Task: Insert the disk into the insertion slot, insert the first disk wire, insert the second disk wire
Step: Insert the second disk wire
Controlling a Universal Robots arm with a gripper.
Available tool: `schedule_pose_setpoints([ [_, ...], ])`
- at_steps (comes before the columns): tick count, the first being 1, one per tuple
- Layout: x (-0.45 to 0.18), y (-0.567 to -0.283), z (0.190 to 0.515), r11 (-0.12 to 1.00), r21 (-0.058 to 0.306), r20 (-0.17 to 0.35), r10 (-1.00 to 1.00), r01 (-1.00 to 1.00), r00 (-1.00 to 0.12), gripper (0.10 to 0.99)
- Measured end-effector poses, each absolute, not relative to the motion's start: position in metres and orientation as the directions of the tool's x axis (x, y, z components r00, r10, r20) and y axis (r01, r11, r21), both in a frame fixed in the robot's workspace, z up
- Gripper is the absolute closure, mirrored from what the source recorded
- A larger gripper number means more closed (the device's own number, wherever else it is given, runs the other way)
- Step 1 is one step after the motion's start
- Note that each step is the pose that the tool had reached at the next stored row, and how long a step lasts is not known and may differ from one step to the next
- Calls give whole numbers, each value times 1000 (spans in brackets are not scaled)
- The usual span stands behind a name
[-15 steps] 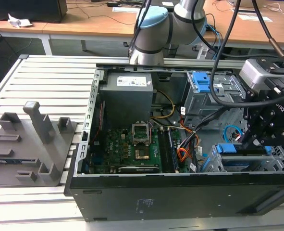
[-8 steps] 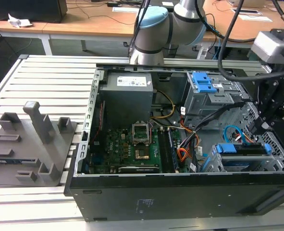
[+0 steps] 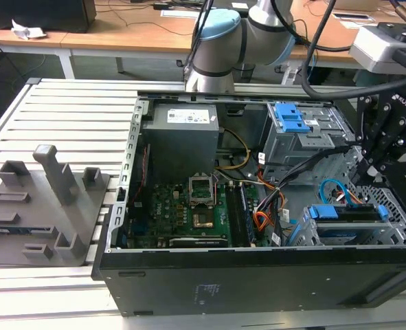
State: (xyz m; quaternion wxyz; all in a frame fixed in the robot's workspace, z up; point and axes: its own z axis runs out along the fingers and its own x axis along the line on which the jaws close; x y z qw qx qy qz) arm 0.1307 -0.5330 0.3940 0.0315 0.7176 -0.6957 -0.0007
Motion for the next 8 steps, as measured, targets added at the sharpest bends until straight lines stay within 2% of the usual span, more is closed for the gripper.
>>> schedule_pose_setpoints([
  [8, 129, -533, 394, -30, 46, 43, -999, -998, 32, 980],
])
